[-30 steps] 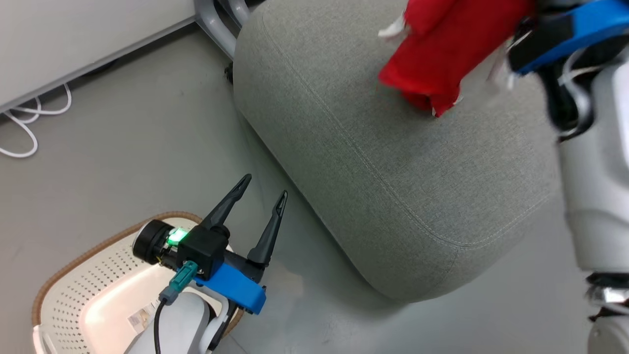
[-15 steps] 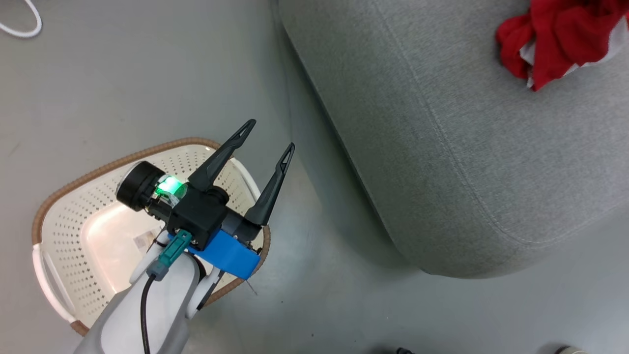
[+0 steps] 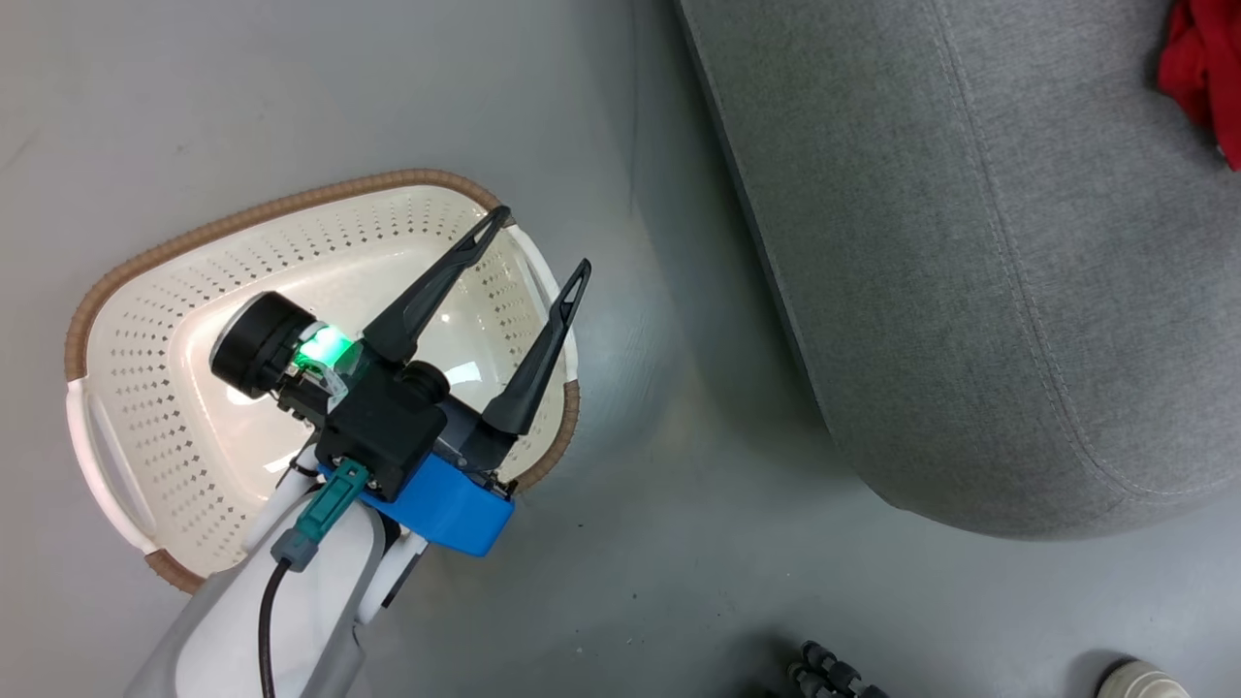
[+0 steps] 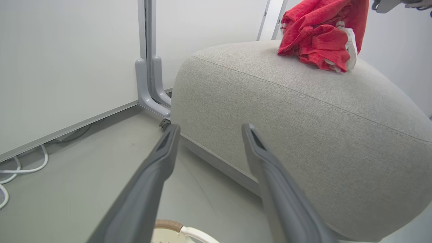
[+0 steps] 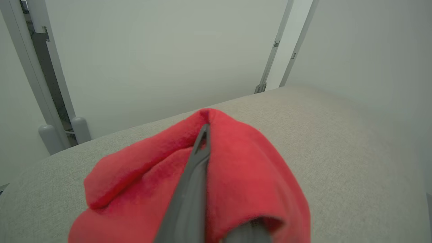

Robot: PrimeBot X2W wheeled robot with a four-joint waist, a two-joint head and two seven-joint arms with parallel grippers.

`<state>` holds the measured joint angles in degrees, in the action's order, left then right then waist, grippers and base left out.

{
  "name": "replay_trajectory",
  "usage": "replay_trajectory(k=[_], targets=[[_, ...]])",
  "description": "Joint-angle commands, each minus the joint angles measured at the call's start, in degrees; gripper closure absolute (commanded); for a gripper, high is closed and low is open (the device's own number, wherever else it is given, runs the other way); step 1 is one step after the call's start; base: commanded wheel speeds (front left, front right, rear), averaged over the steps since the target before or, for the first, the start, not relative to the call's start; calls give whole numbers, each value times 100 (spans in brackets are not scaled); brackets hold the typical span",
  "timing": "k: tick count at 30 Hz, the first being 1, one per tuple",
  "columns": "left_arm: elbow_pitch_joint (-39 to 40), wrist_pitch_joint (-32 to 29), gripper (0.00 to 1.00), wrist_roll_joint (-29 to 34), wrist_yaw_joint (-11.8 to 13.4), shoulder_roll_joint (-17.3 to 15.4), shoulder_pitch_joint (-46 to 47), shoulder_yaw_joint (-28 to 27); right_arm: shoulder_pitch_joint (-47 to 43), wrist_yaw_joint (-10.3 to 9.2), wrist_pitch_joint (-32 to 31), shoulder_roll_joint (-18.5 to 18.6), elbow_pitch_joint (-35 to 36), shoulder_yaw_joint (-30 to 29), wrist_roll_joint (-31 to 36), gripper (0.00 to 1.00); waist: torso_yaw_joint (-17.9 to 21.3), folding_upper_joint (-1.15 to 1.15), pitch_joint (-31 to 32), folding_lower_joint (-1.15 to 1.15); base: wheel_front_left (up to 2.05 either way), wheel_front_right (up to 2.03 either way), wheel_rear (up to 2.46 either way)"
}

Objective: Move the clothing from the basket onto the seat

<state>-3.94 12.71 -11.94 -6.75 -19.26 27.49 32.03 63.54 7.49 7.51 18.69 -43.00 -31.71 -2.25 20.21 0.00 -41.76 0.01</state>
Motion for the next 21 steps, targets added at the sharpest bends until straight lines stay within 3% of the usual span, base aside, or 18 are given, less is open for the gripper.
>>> replay_trajectory(k=[1,11,12,13,14,15,16,21], targets=[[80,24,0,14,54,-10,105,-39,-88,1,77,-2,-141,-66,87,100,-53,0,-59,-1,0,0,0],[191,-31,0,-46,108,-91,135,-54,-17,1,346,-134,-702,-201,329,100,-131,0,-7,-1,0,0,0],[192,-37,0,-58,108,-90,132,-50,-2,1,362,-132,-726,-205,366,96,-139,0,5,-1,0,0,0],[190,-41,0,-58,116,-86,135,-44,11,1,369,-128,-750,-212,387,78,-146,0,17,-1,0,0,0],[188,-40,0,-58,116,-82,141,-38,17,1,380,-122,-766,-214,422,41,-154,0,29,-1,0,0,0],[185,-30,0,-60,114,-79,155,-32,19,1,386,-115,-781,-215,446,12,-162,0,39,-1,0,0,0],[183,-23,0,-64,122,-73,169,-29,20,1,401,-117,-794,-220,469,0,-168,0,48,-1,0,0,0],[120,17,0,-110,141,-23,172,1,-11,1,441,-141,-815,-268,534,0,-205,0,138,-1,0,0,0]])
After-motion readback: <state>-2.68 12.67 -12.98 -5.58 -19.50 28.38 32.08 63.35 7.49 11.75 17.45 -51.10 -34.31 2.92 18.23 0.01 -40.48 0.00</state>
